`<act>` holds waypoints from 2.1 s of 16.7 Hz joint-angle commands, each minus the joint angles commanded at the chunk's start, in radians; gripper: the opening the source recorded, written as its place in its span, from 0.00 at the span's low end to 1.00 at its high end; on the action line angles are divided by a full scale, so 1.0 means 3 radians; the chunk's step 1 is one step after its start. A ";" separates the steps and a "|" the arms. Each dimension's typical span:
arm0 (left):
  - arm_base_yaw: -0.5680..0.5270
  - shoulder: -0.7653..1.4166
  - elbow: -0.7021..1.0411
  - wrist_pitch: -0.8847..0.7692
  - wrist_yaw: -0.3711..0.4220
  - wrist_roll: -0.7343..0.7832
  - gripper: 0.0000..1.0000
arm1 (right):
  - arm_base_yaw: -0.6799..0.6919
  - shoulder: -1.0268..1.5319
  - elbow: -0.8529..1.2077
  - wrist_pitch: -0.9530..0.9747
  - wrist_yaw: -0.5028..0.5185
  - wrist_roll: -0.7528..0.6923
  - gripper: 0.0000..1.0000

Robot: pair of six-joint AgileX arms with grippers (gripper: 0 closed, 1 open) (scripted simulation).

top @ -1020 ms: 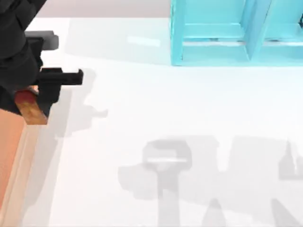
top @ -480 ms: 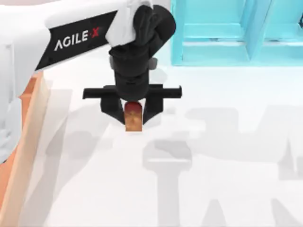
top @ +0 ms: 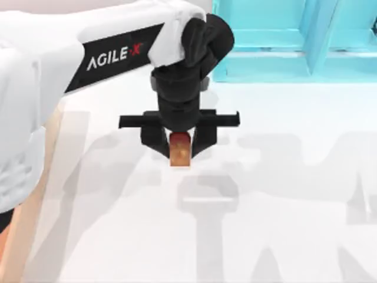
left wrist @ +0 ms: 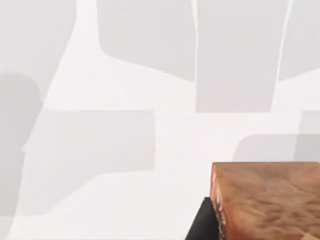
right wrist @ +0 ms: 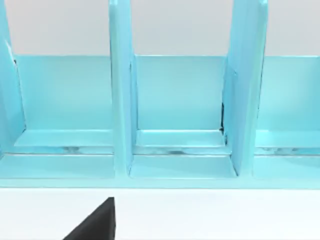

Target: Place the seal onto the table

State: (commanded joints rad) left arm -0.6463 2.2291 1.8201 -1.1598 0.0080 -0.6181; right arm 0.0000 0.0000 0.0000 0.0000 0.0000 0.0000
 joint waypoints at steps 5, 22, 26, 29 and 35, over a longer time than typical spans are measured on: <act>-0.0007 0.0108 -0.0258 0.0375 -0.0002 -0.0002 0.00 | 0.0000 0.0000 0.0000 0.0000 0.0000 0.0000 1.00; -0.0009 0.0137 -0.0324 0.0471 -0.0002 -0.0003 0.90 | 0.0000 0.0000 0.0000 0.0000 0.0000 0.0000 1.00; -0.0009 0.0137 -0.0324 0.0471 -0.0002 -0.0003 1.00 | 0.0000 0.0000 0.0000 0.0000 0.0000 0.0000 1.00; -0.0009 0.0137 -0.0324 0.0471 -0.0002 -0.0003 1.00 | 0.0000 0.0000 0.0000 0.0000 0.0000 0.0000 1.00; -0.0012 0.0164 -0.0200 0.0346 0.0009 -0.0015 1.00 | 0.0000 0.0000 0.0000 0.0000 0.0000 0.0000 1.00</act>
State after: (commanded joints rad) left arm -0.6498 2.2784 1.7601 -1.0559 0.0107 -0.6227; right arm 0.0000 0.0000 0.0000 0.0000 0.0000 0.0000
